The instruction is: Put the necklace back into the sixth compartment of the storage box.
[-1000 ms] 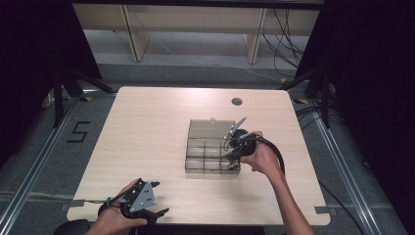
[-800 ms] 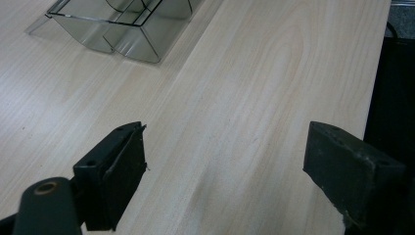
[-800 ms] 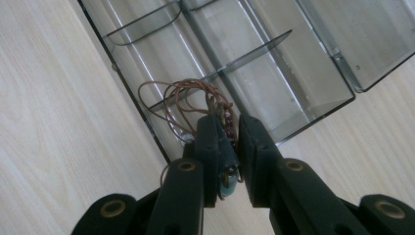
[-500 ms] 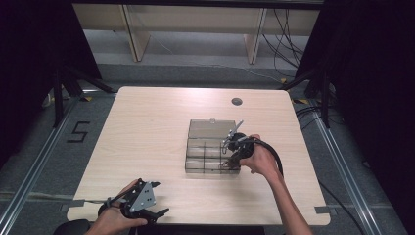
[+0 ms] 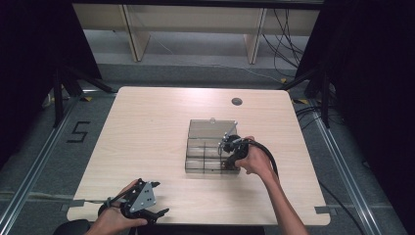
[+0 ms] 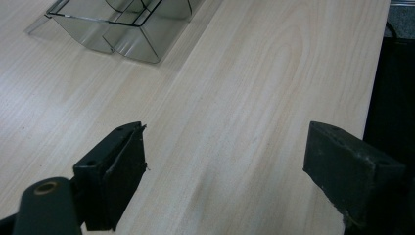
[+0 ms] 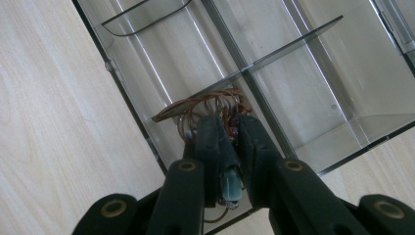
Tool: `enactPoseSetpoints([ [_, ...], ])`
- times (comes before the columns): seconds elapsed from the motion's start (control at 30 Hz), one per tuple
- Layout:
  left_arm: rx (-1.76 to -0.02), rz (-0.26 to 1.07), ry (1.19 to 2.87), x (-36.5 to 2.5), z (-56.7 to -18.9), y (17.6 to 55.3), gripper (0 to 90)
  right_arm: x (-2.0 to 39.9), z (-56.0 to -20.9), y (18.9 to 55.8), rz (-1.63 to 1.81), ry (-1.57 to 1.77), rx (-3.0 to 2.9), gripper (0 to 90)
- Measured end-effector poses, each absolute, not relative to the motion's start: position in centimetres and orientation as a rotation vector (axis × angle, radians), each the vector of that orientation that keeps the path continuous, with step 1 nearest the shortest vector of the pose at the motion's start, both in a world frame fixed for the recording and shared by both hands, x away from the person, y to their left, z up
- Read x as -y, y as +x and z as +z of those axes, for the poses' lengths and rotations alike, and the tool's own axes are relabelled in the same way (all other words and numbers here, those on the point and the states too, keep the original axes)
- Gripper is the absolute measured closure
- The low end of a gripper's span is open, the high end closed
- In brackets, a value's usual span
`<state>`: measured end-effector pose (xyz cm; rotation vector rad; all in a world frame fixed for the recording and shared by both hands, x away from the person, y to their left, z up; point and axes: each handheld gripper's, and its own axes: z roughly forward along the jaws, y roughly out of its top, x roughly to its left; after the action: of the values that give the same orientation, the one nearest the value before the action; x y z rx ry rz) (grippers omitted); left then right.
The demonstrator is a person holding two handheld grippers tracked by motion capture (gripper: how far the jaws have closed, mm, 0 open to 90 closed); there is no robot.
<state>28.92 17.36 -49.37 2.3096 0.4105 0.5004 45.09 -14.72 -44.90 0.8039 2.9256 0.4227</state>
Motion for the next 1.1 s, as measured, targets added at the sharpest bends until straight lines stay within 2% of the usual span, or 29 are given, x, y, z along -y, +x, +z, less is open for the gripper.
enactPoseSetpoints([
  [0.17,-0.413,0.512,2.3,-17.3,-49.4,28.9,15.2,15.0,-44.9,45.2,0.453,0.841,-2.923,79.5],
  [0.27,-0.411,0.493,2.3,-17.4,-49.4,28.9,15.1,15.2,-44.5,45.1,0.493,0.86,-2.895,74.2],
  [0.6,-0.411,0.496,2.306,-17.4,-49.4,28.9,15.2,16.4,-42.0,44.1,0.585,0.869,-2.773,65.3],
  [1.1,-0.408,0.489,2.296,-17.4,-49.4,28.9,15.2,19.7,-42.0,40.9,0.747,0.972,-2.745,61.5],
])
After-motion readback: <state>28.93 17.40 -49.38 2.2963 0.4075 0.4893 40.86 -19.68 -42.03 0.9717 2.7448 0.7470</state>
